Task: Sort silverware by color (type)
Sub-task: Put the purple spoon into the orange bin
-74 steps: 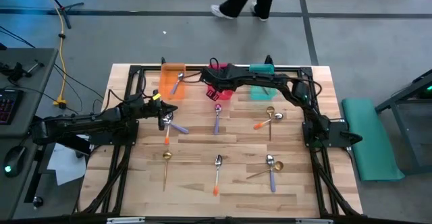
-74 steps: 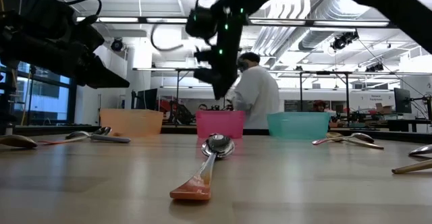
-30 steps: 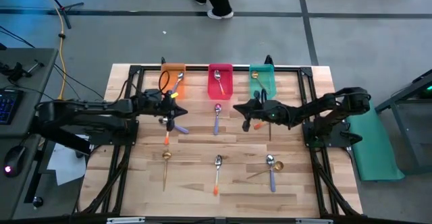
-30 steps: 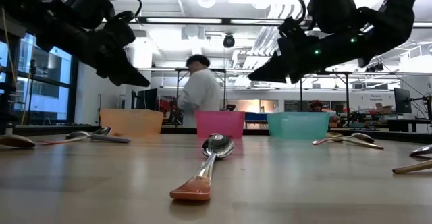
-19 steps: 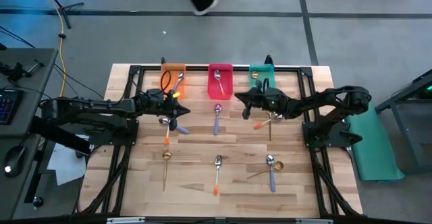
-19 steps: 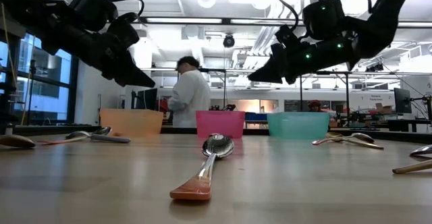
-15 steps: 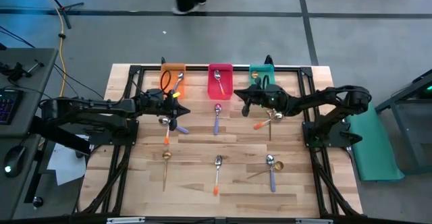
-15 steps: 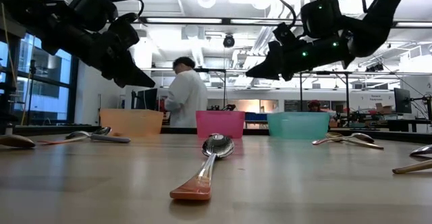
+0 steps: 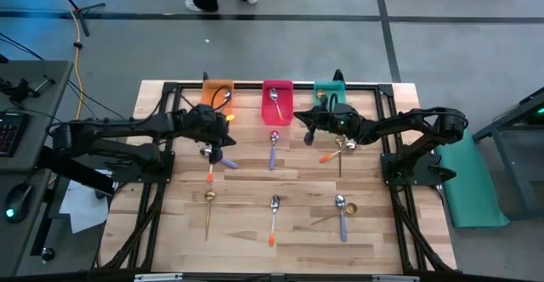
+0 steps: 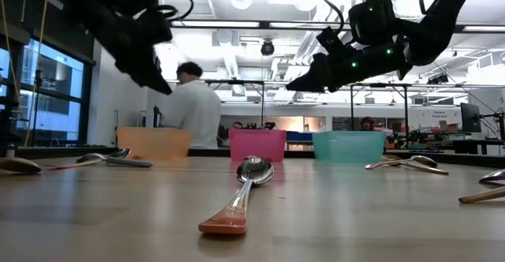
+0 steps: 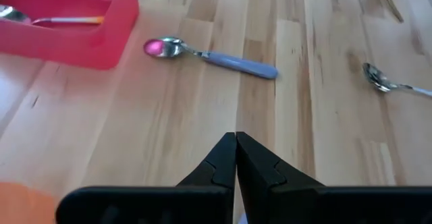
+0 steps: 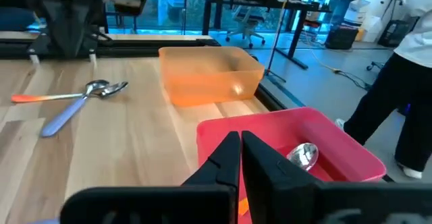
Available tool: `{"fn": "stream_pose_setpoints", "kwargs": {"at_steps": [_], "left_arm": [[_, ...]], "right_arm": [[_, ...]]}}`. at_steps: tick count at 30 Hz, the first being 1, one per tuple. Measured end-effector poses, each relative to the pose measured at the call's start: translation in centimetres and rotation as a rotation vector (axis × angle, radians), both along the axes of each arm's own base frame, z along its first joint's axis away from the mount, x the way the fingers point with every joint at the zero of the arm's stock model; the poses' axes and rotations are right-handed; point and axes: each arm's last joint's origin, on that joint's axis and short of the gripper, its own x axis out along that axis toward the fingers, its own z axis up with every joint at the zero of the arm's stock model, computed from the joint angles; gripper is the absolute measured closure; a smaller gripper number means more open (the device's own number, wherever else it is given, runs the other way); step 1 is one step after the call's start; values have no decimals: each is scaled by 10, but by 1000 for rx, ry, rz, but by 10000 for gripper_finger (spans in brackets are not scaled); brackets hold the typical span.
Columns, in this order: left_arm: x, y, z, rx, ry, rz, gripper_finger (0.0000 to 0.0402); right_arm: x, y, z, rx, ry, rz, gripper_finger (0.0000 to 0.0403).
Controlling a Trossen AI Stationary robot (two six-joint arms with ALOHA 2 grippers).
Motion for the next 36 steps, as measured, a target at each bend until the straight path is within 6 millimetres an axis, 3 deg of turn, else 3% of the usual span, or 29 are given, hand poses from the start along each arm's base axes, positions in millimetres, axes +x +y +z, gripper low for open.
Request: {"fn": "stream_pose_setpoints", "kwargs": {"at_steps": [4,9,25,36], "left_arm": [[1,0,18,-31,99,-2,382],[3,-1,18,-39,230,-51,358],[33,-11,-42,-84,533,-204,257],[39,-17,-62,20,653,-209,266]], "right_arm": [[0,-2,1,-44,3,1,403],[-1,-5,6,-110,-23,-5,403],[-8,-22,11,-158,-60,-22,403],[-5,-15,11,-157,-62,6,403]]}}
